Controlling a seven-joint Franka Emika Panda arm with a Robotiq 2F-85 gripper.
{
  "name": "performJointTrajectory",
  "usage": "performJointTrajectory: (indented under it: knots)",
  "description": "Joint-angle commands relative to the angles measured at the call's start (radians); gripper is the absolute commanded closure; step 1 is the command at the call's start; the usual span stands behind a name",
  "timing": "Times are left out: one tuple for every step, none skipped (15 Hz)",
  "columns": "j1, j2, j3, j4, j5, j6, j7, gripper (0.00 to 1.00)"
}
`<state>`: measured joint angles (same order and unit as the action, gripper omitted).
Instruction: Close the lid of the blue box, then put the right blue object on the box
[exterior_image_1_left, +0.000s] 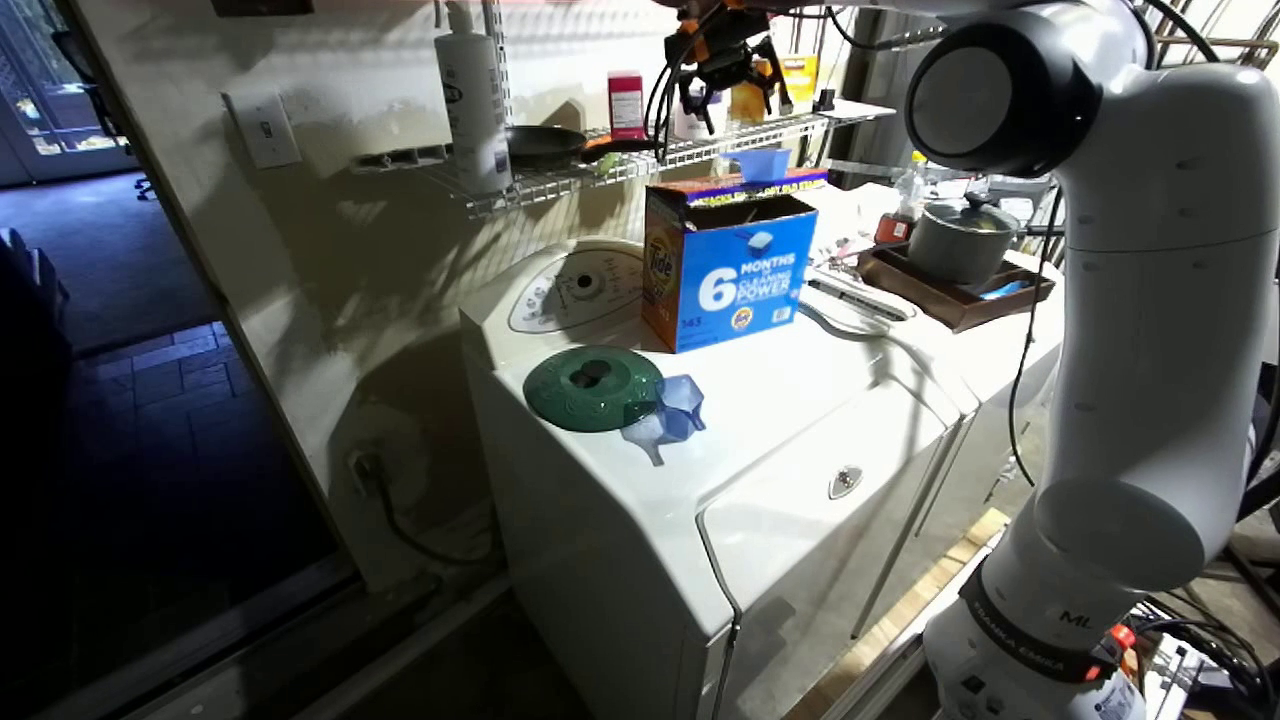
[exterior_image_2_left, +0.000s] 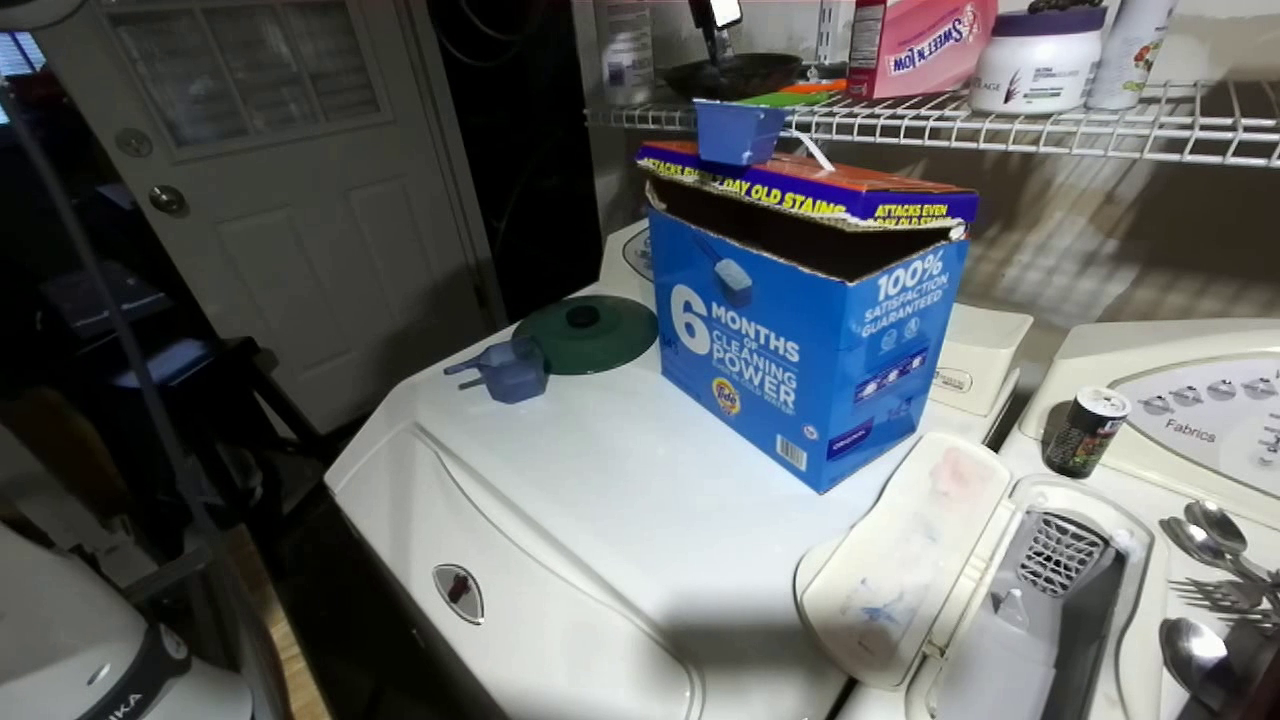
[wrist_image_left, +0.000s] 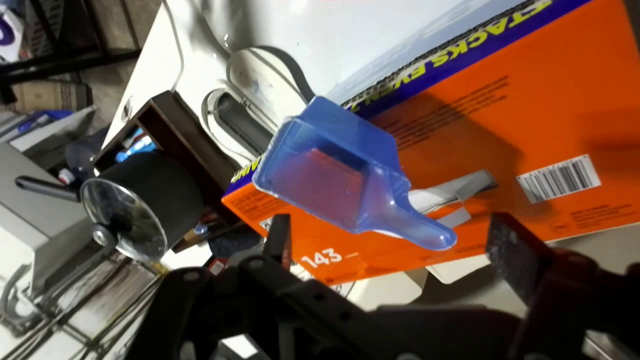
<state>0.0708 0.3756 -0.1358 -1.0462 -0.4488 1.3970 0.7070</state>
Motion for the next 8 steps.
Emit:
performJointTrajectory:
  knots:
    - [0.047, -0.123, 0.008, -0.195, -0.117, 0.16, -0.006, 0.0]
    - [0.051, -0.152, 0.012, -0.247, -0.129, 0.222, -0.001, 0.0]
    - [0.05, -0.178, 0.014, -0.293, -0.136, 0.291, 0.007, 0.0]
    - [0.055, -0.205, 0.017, -0.338, -0.144, 0.344, 0.017, 0.0]
    - [0.054, -0.232, 0.018, -0.384, -0.147, 0.412, 0.025, 0.0]
    - [0.054, -0.259, 0.017, -0.429, -0.146, 0.463, 0.034, 0.0]
    - [0.053, -0.287, 0.015, -0.476, -0.146, 0.512, 0.046, 0.0]
    - [0.054, -0.318, 0.014, -0.521, -0.144, 0.55, 0.061, 0.0]
